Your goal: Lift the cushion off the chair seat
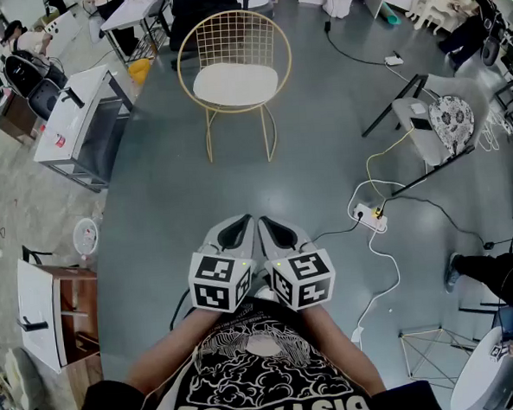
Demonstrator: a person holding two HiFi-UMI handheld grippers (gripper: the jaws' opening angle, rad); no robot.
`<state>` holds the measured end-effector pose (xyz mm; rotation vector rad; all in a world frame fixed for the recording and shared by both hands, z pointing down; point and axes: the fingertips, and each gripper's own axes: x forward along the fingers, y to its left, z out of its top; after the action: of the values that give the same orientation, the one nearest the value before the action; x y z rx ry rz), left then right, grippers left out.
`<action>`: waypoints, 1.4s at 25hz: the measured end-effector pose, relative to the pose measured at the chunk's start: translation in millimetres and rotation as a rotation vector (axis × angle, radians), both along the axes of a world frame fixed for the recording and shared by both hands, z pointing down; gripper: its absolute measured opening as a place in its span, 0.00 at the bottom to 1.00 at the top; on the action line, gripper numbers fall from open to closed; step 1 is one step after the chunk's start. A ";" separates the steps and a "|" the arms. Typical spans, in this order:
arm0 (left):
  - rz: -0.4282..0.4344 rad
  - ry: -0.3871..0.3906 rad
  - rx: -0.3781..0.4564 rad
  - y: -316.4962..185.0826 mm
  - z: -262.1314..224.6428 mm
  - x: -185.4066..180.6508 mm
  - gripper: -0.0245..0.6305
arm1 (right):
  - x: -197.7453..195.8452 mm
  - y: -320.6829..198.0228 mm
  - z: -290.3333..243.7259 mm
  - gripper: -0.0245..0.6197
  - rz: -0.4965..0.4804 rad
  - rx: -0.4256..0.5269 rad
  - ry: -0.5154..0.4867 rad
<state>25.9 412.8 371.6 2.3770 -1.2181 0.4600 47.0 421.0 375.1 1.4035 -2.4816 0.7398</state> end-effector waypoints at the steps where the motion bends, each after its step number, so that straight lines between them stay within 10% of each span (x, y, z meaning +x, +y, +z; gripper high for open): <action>1: -0.002 0.001 -0.001 -0.4 -0.7 2.4 0.02 | 2.6 -0.7 -0.1 0.04 0.000 -0.001 0.000; 35: 0.092 0.124 -0.130 -198.5 12.3 -64.4 0.02 | -61.0 -189.5 9.2 0.04 0.114 -0.095 0.081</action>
<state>-38.5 214.2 383.9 2.3199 -0.9973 0.4007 -14.0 231.5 384.2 1.5191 -2.2899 0.7956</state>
